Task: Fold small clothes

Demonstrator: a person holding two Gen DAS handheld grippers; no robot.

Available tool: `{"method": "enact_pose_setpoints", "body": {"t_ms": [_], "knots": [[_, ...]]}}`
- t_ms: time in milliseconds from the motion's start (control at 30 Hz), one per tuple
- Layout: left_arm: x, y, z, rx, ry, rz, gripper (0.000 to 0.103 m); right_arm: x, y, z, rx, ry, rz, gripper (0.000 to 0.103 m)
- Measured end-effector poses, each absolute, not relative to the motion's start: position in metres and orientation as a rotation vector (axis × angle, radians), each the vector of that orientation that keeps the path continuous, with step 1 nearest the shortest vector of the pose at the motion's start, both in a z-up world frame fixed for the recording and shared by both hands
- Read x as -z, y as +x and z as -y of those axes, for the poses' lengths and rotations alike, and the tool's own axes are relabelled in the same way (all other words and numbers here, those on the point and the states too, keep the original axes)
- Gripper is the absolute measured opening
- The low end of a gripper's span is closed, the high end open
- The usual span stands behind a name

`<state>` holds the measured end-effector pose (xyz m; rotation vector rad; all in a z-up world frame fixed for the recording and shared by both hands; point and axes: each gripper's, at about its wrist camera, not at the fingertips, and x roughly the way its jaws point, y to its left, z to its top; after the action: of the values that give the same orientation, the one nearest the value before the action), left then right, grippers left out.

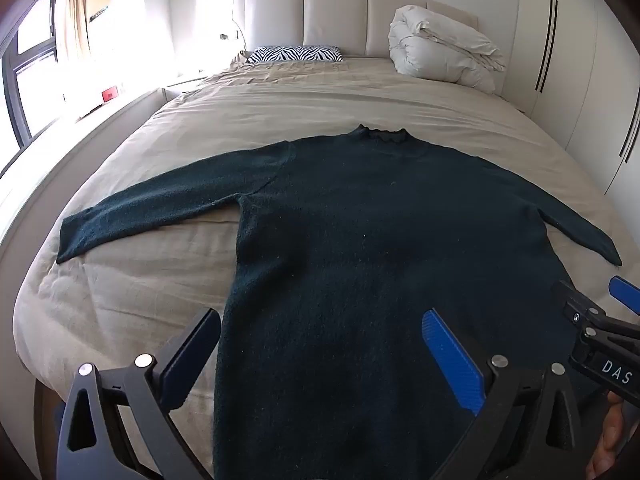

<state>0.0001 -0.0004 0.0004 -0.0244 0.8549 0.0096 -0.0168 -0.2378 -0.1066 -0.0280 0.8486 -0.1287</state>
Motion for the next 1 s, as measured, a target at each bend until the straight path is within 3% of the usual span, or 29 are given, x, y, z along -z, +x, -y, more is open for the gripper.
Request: {"method": "enact_pose_setpoints", "body": {"t_ms": [1000], "knots": [[0.0032, -0.0019, 0.0020, -0.008, -0.033, -0.863, 0.103, 0.1111, -0.0183, 0.2341, 0.121, -0.037, -0.856, 0.103]]}}
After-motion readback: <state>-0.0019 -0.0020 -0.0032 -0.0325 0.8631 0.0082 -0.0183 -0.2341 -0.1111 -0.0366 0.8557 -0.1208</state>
